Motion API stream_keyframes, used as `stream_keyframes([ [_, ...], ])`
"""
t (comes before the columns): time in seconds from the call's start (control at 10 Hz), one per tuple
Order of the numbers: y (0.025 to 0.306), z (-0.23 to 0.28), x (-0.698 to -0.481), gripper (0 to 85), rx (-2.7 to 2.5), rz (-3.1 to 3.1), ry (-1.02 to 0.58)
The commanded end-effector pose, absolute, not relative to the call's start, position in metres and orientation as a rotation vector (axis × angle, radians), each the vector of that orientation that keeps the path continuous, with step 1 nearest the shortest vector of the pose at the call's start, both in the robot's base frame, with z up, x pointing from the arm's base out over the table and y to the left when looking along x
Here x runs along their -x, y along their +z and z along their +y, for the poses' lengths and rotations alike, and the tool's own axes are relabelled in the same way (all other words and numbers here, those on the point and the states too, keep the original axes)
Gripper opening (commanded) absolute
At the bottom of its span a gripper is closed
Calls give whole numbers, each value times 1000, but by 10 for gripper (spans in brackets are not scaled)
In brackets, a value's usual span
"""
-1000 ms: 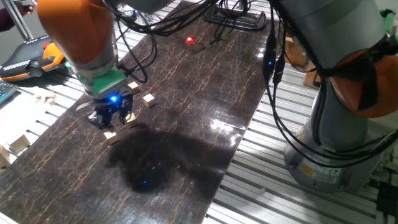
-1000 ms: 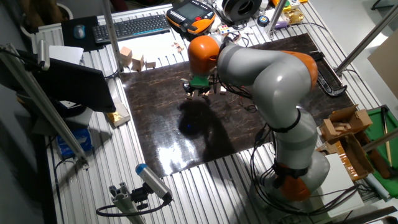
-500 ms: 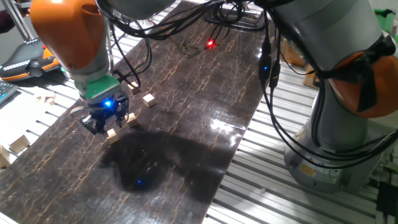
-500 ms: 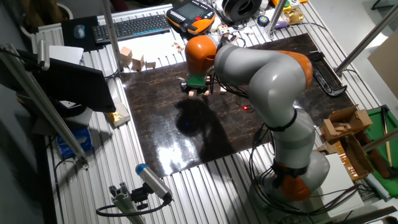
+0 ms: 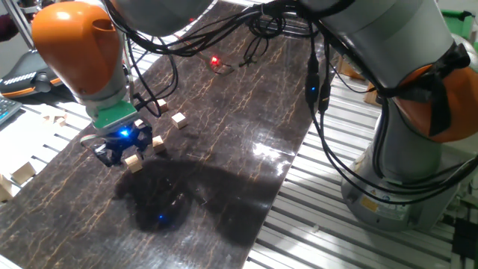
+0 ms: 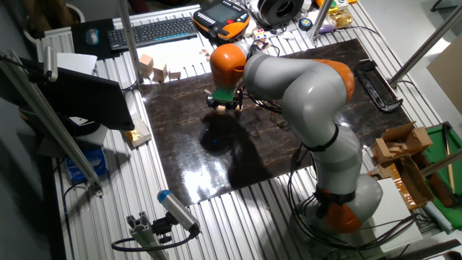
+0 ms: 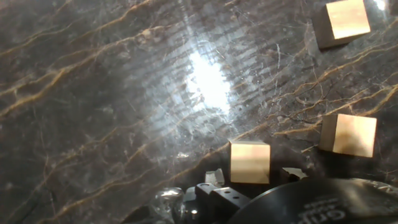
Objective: Stack the blocks in a vertical line of five
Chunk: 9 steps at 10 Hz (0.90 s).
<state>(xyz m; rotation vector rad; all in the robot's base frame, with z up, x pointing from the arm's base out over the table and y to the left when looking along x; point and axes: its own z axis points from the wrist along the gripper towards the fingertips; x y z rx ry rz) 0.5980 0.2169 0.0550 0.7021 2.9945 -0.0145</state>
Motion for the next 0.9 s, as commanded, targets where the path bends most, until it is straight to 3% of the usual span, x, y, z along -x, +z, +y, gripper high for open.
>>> stream_keyframes([
  [0.0, 54, 217, -599, 537, -704, 2995, -20],
  [0.8, 38, 216, -602, 547, -744, 2991, -33],
])
